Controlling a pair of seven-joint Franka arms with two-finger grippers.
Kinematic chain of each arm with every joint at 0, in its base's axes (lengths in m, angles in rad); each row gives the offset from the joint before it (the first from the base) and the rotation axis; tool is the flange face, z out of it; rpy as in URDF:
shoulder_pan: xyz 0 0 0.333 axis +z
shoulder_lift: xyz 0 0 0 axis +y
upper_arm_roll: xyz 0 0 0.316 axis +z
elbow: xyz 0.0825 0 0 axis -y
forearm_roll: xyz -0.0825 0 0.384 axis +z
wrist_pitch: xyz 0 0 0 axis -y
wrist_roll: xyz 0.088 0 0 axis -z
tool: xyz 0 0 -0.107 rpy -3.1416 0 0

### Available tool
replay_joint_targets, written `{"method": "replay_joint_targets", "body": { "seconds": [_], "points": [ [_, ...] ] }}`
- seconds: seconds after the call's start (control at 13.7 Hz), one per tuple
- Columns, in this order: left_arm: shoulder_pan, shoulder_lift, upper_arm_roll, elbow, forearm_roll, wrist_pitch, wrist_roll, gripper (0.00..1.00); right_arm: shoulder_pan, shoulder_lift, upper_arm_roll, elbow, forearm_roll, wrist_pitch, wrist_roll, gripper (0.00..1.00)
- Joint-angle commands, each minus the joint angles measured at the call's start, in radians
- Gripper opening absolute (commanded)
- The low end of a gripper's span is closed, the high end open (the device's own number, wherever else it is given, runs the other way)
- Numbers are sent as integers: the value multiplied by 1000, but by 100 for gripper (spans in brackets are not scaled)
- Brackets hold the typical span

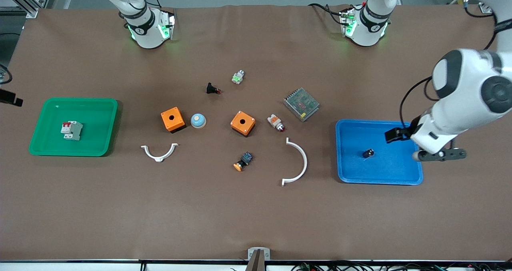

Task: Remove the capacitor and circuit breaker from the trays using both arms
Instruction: 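Reach the left gripper down to the black capacitor in the blue tray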

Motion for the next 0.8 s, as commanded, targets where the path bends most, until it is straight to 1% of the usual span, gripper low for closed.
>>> {"method": "replay_joint_targets", "body": {
  "seconds": [0.0,0.07,0.15,0.29,0.36,0.58,0.66,0.73],
  "points": [
    [-10,69,-4,-45,15,133,-39,100,-86,110,19,19,-16,45,-47,100],
    [-7,103,-4,-57,15,190,-43,100,-106,138,19,11,-27,83,-113,100],
    [-3,129,-2,-74,16,243,-62,100,-126,144,19,-31,-30,133,-165,100],
    [-2,159,-1,-125,20,357,-87,100,-137,125,19,-181,-28,265,-175,100],
    [-1,162,1,-143,20,385,-87,100,-137,109,19,-257,-28,336,-176,100],
    [1,188,3,-159,24,393,-86,96,-132,83,21,-430,-28,535,-178,100],
    [1,197,3,-160,26,393,-84,93,-131,85,22,-464,-28,594,-179,100],
    [1,203,4,-162,27,393,-82,85,-129,89,22,-498,-28,652,-179,100]
  ]
}}
